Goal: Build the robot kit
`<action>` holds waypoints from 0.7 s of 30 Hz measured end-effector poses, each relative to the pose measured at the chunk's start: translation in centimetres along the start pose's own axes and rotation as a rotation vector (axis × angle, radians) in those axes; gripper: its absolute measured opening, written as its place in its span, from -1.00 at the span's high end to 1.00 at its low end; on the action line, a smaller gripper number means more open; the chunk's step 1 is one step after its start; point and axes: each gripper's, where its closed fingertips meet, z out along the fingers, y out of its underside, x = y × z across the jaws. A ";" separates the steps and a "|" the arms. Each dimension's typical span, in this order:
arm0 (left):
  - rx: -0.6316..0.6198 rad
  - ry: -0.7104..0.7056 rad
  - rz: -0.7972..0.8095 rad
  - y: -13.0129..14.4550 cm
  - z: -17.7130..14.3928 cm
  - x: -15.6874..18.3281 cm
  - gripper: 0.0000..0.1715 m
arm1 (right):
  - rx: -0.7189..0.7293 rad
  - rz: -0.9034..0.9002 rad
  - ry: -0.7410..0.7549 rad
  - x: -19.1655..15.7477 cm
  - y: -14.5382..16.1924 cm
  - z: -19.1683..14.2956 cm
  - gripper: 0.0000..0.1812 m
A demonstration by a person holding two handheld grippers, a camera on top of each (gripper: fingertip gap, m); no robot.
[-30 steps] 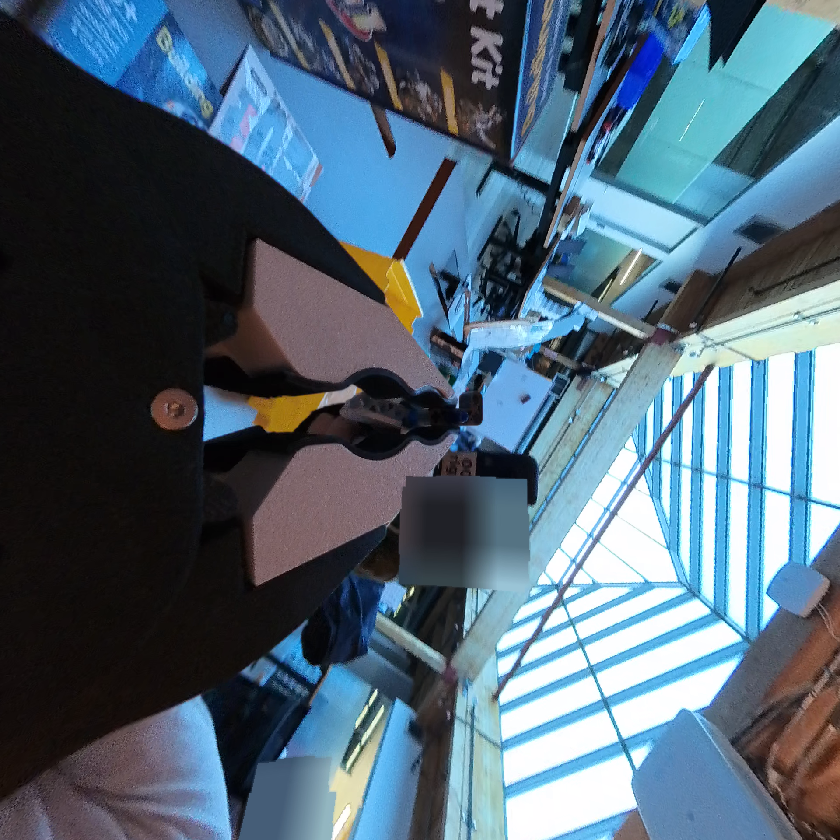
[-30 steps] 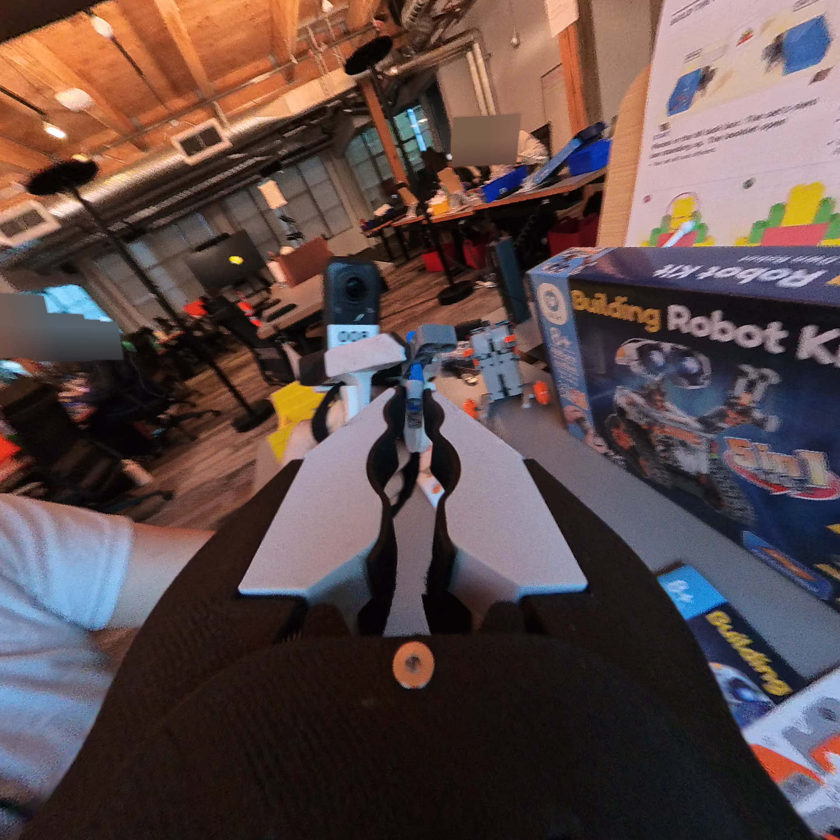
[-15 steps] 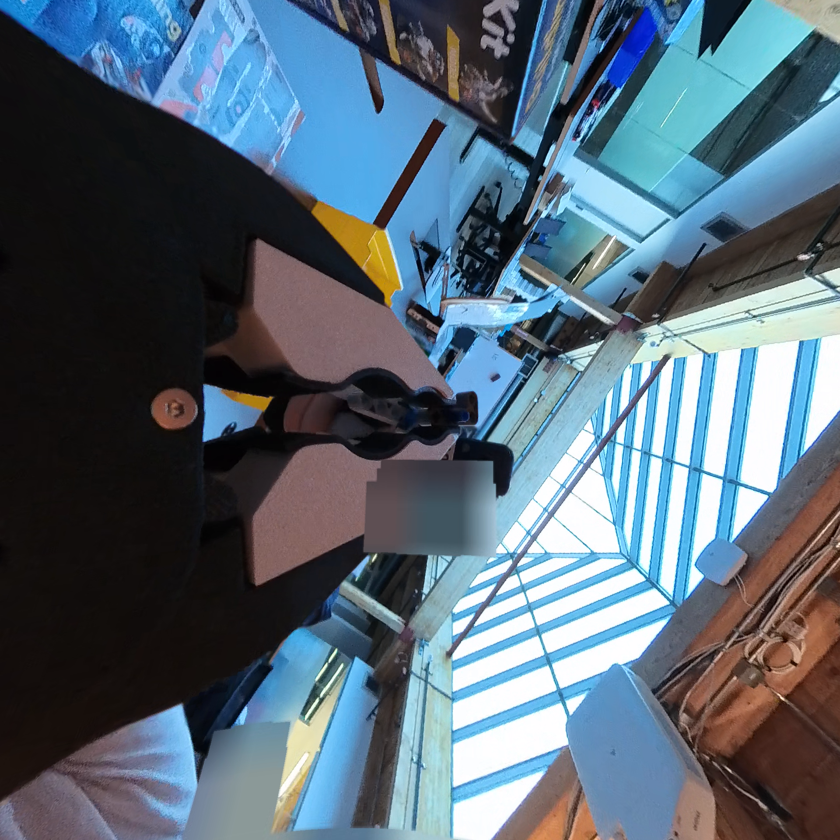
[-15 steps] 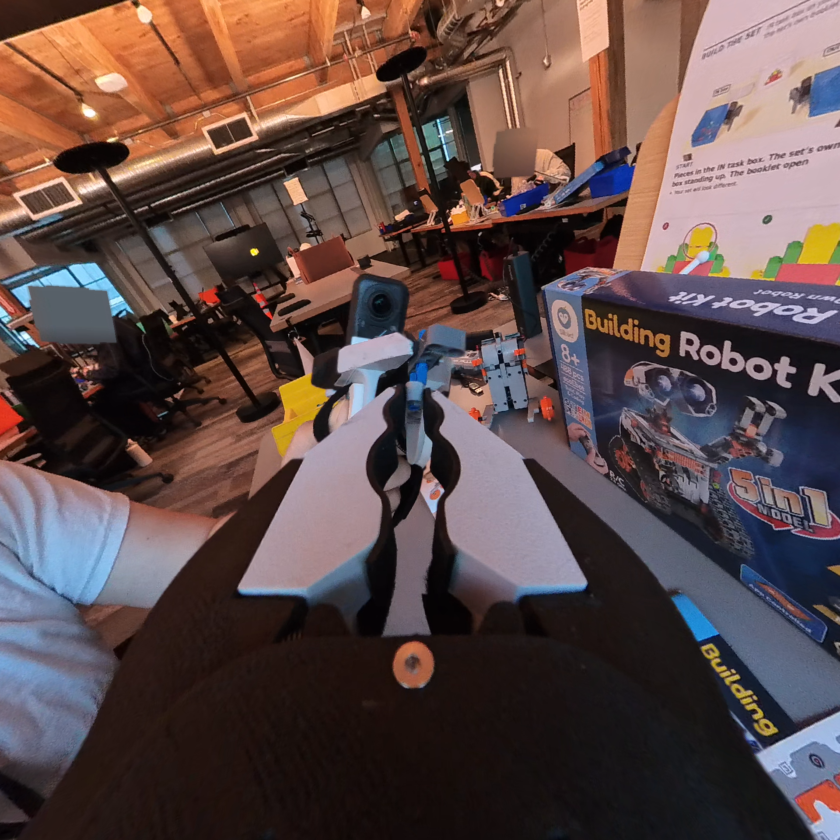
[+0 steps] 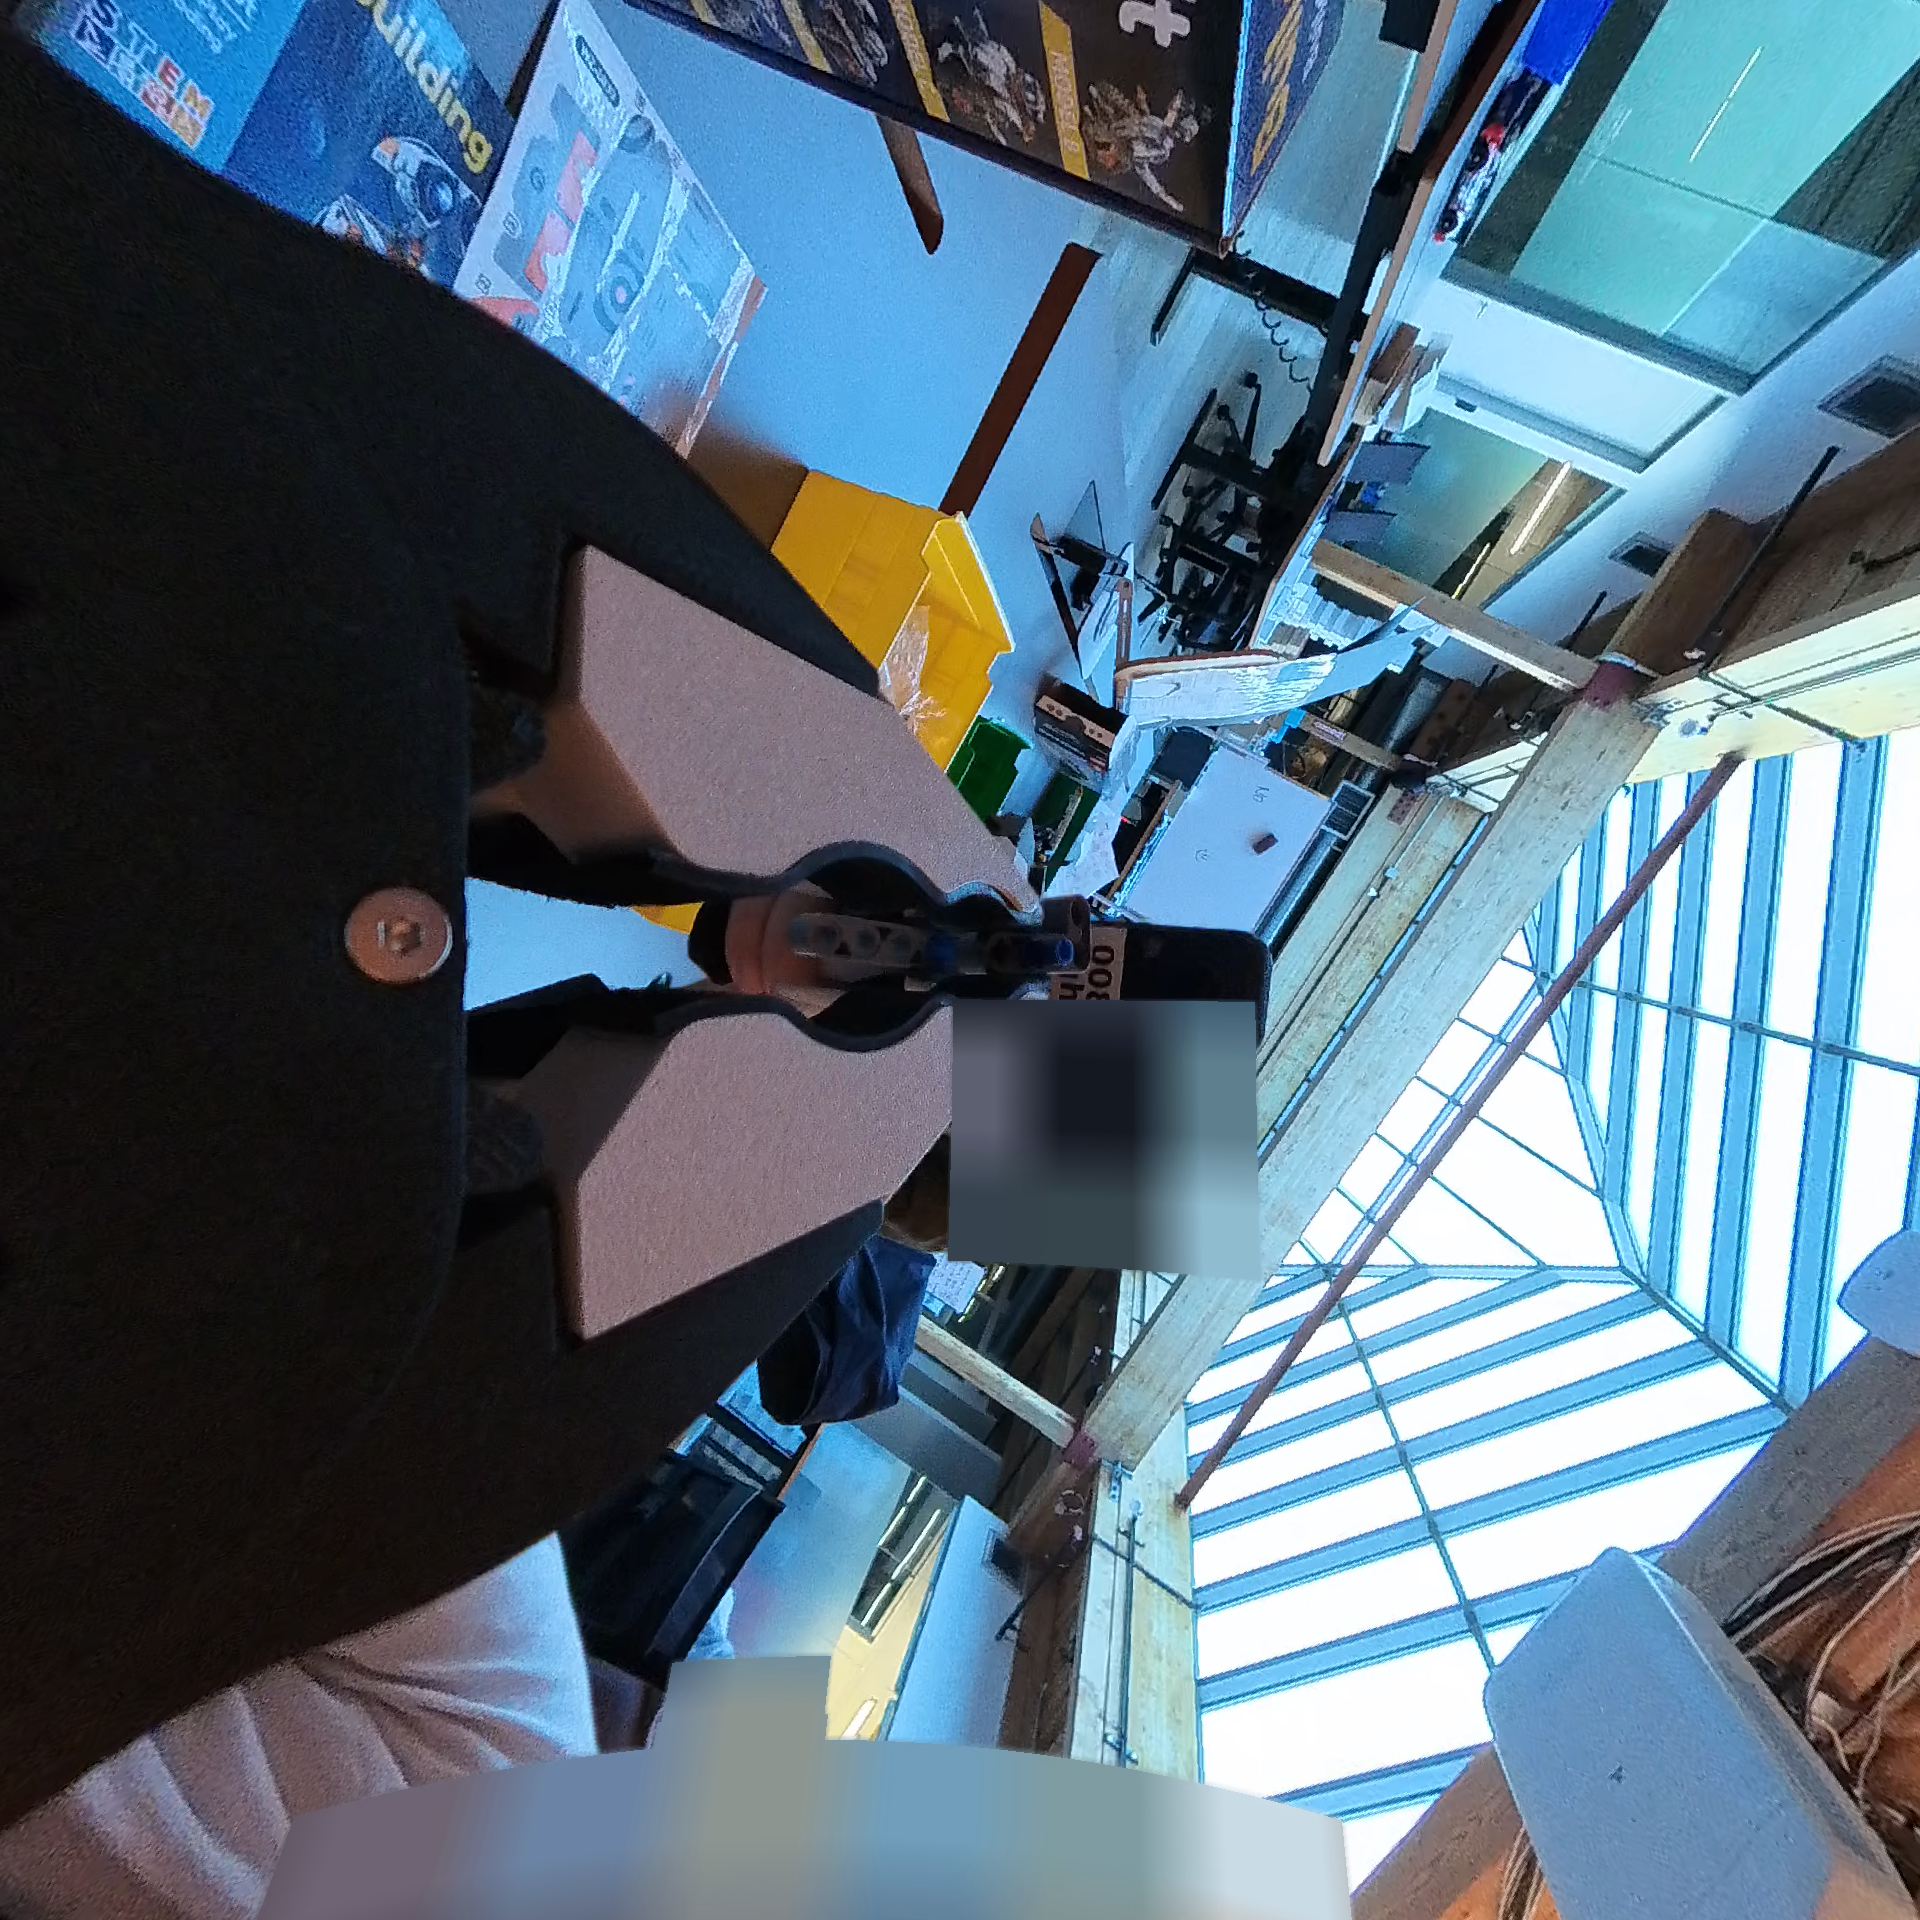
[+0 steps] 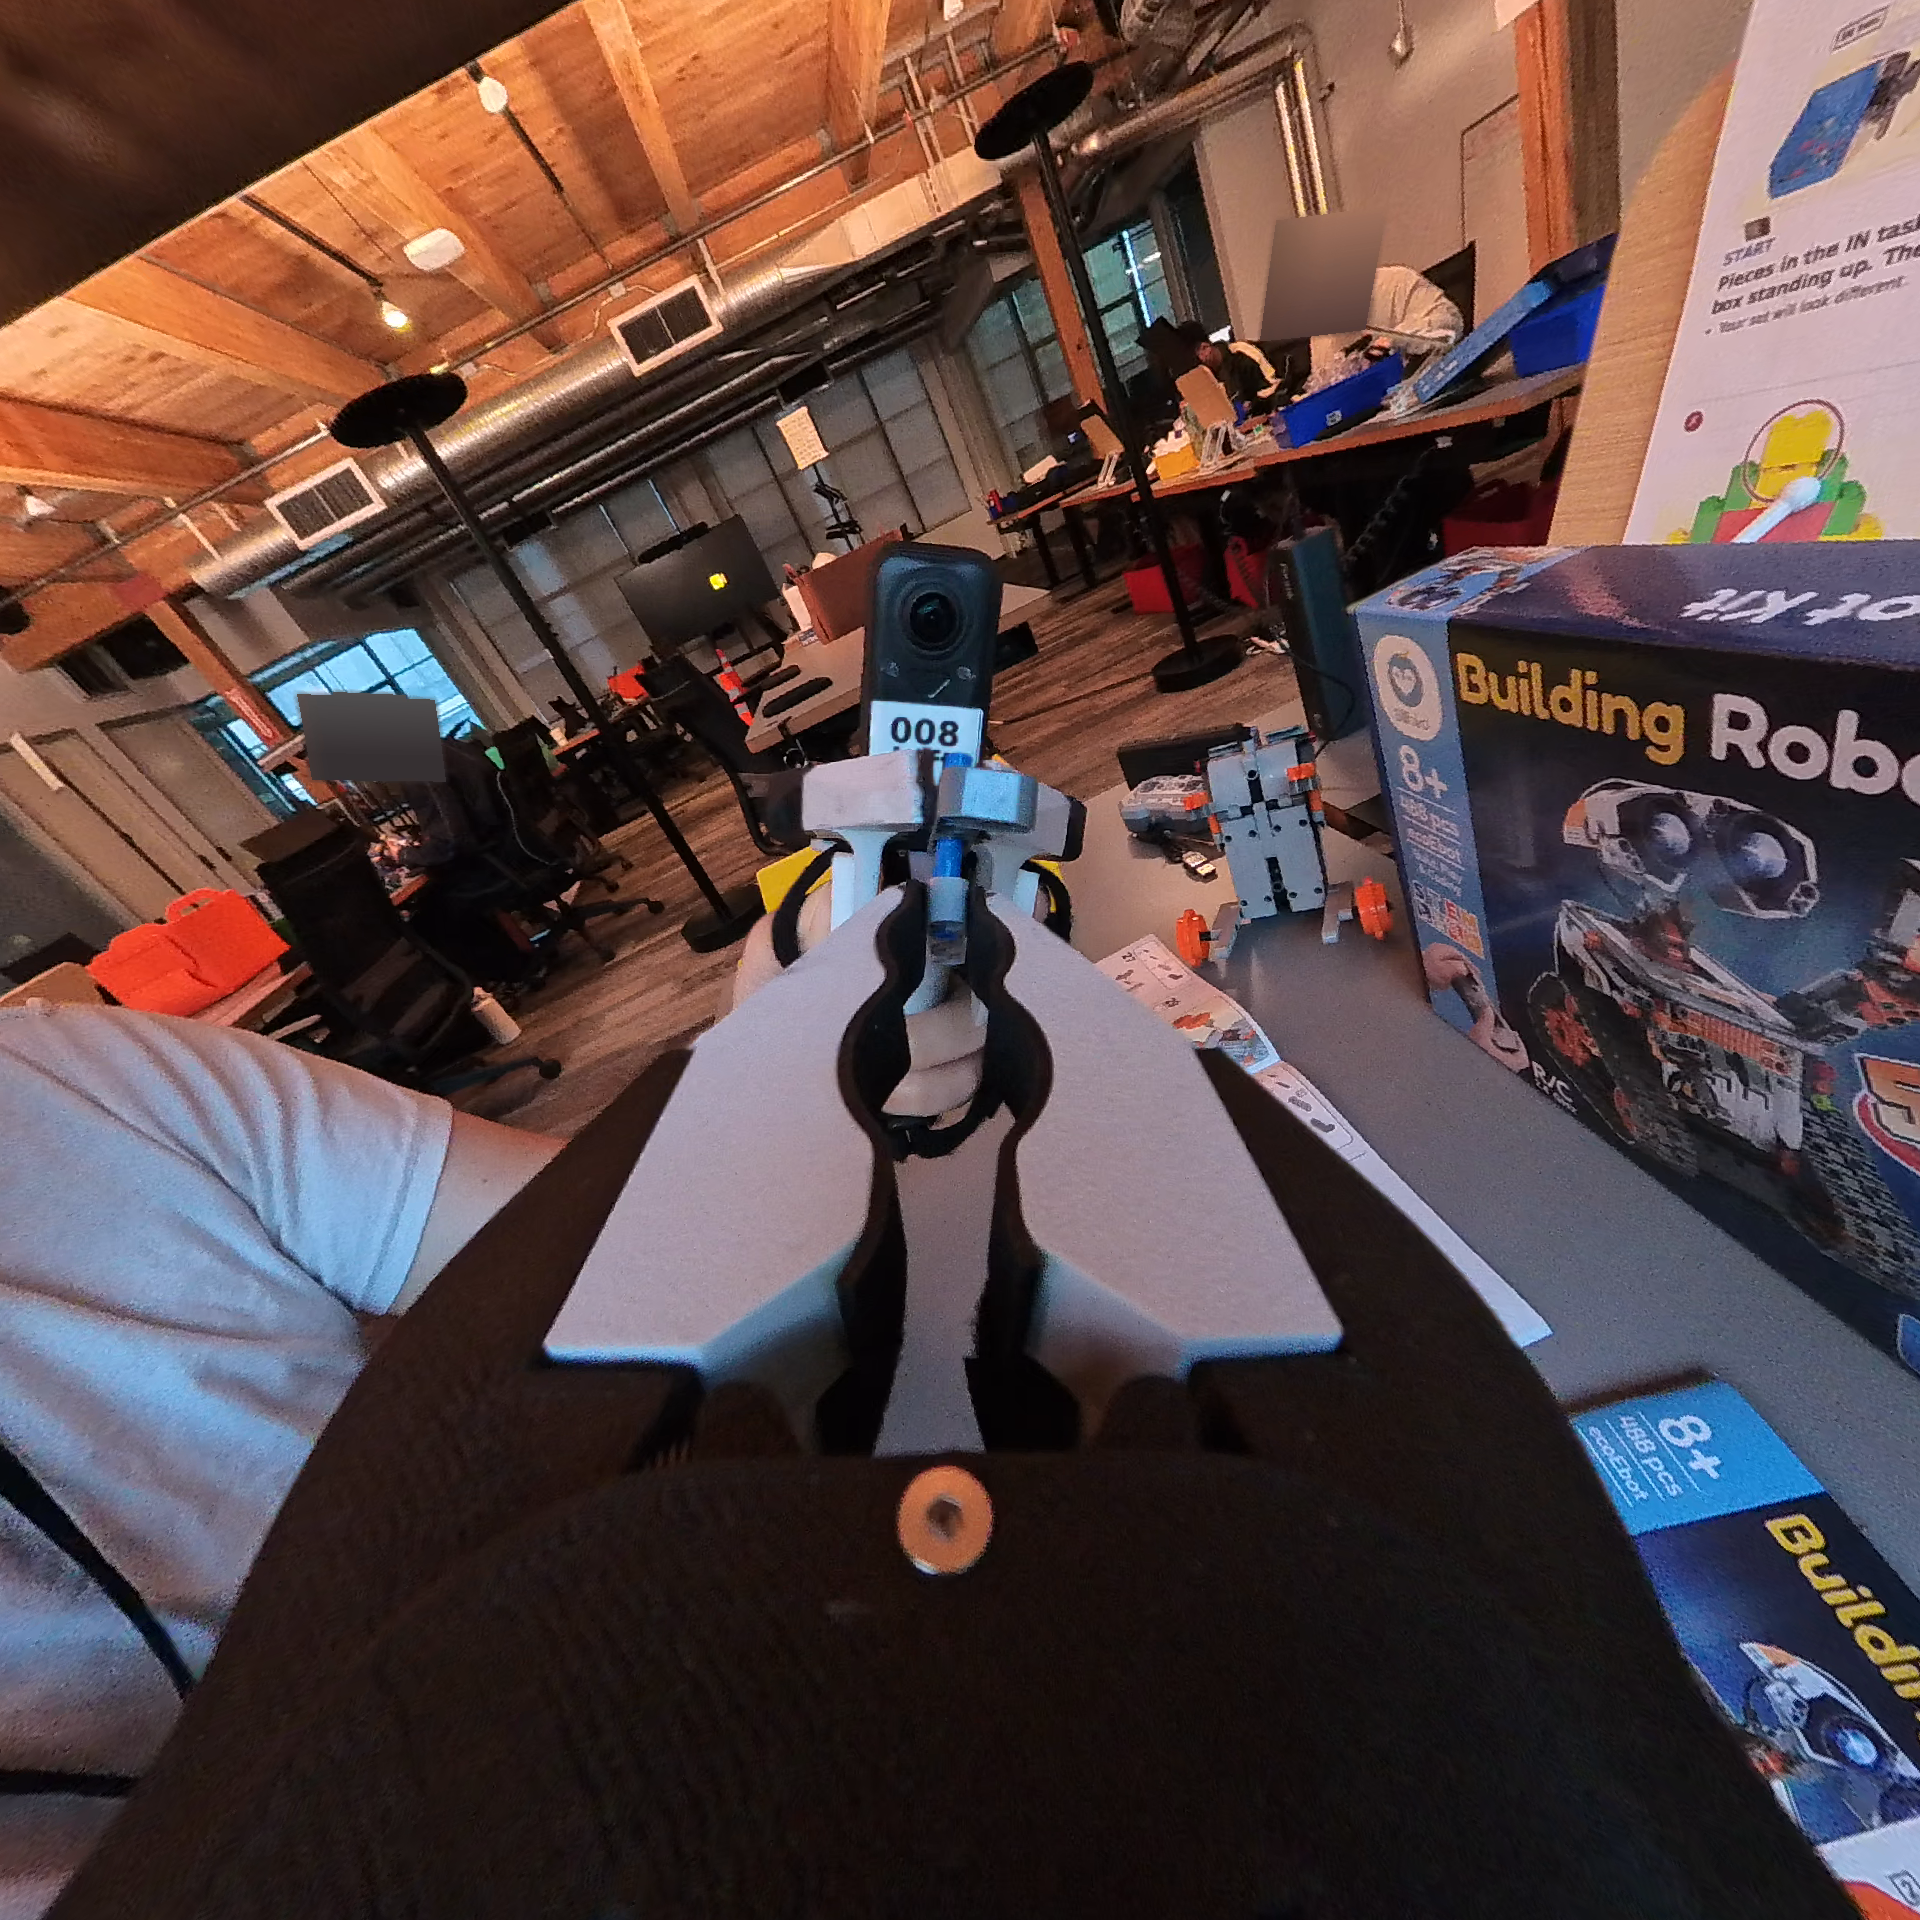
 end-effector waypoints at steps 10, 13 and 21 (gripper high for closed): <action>-0.007 0.017 0.003 -0.4 0.0 2.1 0.96 | -0.025 -0.025 0.012 -2.3 -0.1 -0.3 0.94; -0.005 -0.018 0.024 -0.8 -0.4 2.2 0.95 | -0.106 -0.016 0.007 -2.6 1.2 -0.4 0.94; 0.011 -0.047 0.035 -3.1 -2.8 2.6 0.96 | -0.774 0.088 0.242 3.9 14.1 -2.6 0.93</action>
